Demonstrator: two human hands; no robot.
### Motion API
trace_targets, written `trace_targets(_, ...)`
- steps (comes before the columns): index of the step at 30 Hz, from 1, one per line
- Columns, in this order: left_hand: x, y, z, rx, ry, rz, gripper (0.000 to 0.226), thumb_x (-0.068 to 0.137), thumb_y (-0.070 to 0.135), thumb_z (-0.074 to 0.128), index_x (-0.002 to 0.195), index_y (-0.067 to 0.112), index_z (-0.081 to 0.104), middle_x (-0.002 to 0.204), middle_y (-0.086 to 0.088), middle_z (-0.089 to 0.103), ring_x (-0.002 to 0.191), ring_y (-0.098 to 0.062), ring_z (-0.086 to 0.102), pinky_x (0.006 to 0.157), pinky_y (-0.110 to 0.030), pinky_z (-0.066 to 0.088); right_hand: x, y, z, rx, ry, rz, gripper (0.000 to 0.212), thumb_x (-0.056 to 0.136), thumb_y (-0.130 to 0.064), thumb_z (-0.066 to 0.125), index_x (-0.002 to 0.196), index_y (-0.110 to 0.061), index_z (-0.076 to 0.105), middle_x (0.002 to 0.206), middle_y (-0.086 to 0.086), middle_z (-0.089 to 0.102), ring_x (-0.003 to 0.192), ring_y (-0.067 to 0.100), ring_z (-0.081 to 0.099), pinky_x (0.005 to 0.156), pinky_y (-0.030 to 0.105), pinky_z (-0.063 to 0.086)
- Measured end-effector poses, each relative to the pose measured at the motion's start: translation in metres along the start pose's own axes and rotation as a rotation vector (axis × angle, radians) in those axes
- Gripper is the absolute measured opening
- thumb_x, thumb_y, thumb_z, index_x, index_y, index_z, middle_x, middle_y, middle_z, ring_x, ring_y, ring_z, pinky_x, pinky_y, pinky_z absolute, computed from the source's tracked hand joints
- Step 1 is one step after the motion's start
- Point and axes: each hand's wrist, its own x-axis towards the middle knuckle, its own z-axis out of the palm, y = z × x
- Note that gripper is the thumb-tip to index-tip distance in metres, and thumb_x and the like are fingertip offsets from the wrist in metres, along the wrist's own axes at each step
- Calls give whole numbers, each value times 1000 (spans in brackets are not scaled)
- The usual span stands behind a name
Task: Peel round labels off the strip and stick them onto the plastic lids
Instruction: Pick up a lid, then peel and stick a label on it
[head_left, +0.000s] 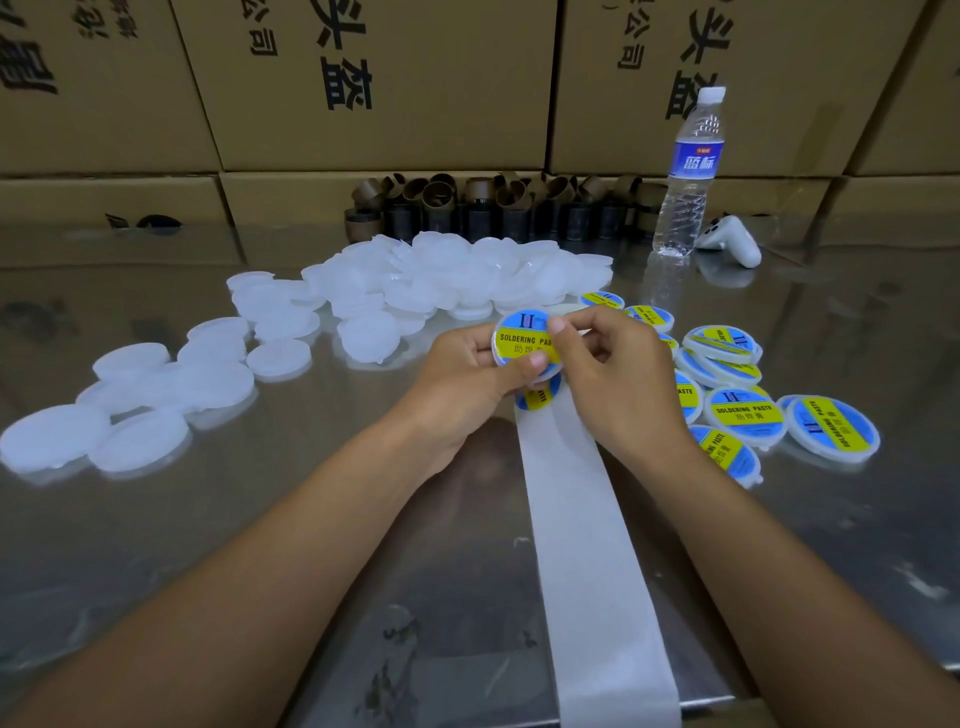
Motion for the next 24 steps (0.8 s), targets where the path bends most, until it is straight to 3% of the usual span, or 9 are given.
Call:
trace_targets(4, 0, 0, -1, -20, -1, -3, 10, 88, 5, 64, 97, 8, 68, 83, -4, 74, 73, -16, 70, 75, -31, 58, 1, 1, 1, -50, -43, -8, 18, 94, -27, 54, 91, -14, 66, 58, -8, 59, 53, 3, 53, 51, 14, 35)
trace_targets(9, 1, 1, 0, -41, 12, -20, 25, 96, 17, 54, 108, -2, 66, 101, -19, 71, 84, -23, 68, 78, -32, 56, 0, 1, 1, -55, -10, -18, 20, 95, -27, 54, 94, -12, 66, 59, -9, 59, 60, 8, 55, 59, 26, 39)
trace_targets(14, 2, 2, -4, -59, 61, -14, 21, 97, 20, 52, 99, 5, 66, 91, -10, 72, 77, -17, 70, 74, -23, 57, 0, -1, 1, -1, -90, -38, 20, 90, -26, 62, 106, -16, 65, 59, -6, 60, 53, 1, 53, 55, 14, 37)
trace_targets(20, 3, 1, -3, -73, 66, 1, 20, 96, 19, 55, 103, 4, 66, 92, -8, 74, 80, -14, 71, 75, -22, 57, 1, 0, 1, -6, -102, -60, 28, 88, -22, 64, 116, -16, 64, 53, -9, 55, 51, 1, 50, 57, 13, 37)
trace_targets(24, 3, 1, -3, -66, 74, 20, 13, 95, 15, 56, 101, 9, 66, 87, -2, 74, 78, -12, 71, 69, -18, 54, 1, -1, 2, 4, -84, -65, 30, 95, -20, 53, 123, -16, 62, 57, -4, 57, 59, 7, 51, 62, 19, 40)
